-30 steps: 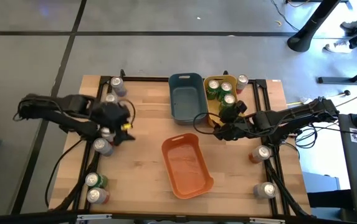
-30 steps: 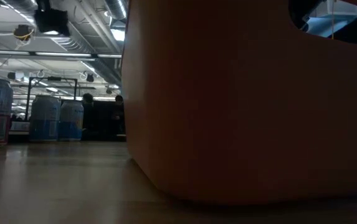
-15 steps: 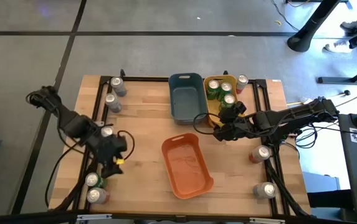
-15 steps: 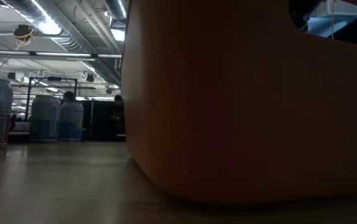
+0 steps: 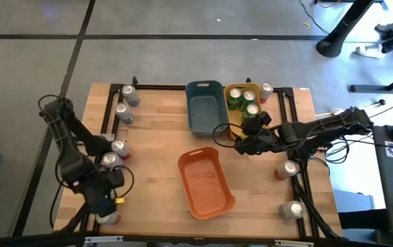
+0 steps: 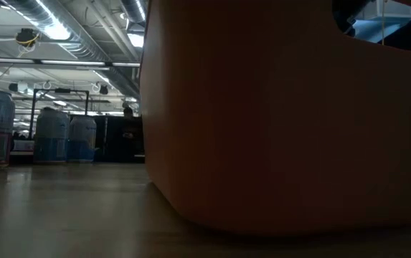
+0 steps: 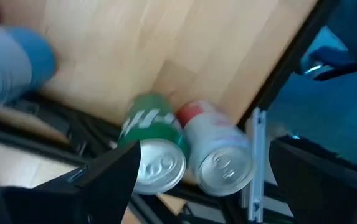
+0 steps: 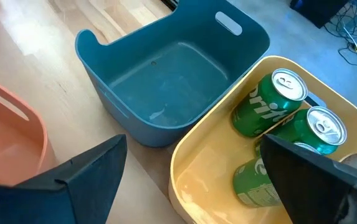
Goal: Sort soda cans
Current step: Put the green soda can into the yellow bin
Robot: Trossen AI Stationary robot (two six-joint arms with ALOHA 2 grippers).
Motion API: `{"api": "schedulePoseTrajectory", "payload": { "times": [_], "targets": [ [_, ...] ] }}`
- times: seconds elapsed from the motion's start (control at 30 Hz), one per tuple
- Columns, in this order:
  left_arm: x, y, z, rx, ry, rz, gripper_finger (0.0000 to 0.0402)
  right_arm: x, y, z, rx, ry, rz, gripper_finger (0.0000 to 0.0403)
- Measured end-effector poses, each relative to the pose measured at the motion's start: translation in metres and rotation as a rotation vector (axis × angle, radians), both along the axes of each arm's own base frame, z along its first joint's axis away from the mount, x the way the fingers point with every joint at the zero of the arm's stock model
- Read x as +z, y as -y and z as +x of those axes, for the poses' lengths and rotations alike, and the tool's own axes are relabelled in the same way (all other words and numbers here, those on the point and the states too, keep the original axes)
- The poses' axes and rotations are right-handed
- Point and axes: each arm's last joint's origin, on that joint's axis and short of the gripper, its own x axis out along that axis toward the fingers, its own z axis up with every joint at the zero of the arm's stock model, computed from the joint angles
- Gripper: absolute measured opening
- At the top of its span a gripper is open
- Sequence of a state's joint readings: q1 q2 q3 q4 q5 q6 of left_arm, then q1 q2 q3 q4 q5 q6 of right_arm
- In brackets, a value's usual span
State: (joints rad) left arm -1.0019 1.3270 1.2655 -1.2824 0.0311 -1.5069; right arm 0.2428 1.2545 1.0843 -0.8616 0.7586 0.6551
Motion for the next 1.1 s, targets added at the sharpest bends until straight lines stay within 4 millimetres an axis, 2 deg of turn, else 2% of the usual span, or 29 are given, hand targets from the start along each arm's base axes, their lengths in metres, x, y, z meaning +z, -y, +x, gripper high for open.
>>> {"api": "schedulePoseTrajectory", "payload": {
  "times": [0.13,0.33,0.57,1.1],
  "targets": [
    [-0.006,0.014,-0.013,0.019,-0.044,0.017,0.0343,0.000,0.000,0.000,-0.012,0.011,0.010,0.0367],
    [-0.017,0.026,-0.030,0.026,-0.103,0.108,0.0343,0.000,0.000,0.000,-0.017,0.017,0.014,0.0367],
    [-0.033,0.026,-0.042,0.001,-0.121,0.163,0.0343,0.000,0.000,0.000,-0.030,0.028,0.025,0.0367],
    [-0.065,0.026,-0.044,-0.056,-0.113,0.166,0.0343,0.000,0.000,0.000,-0.030,0.029,0.025,0.0367]
  ]
}}
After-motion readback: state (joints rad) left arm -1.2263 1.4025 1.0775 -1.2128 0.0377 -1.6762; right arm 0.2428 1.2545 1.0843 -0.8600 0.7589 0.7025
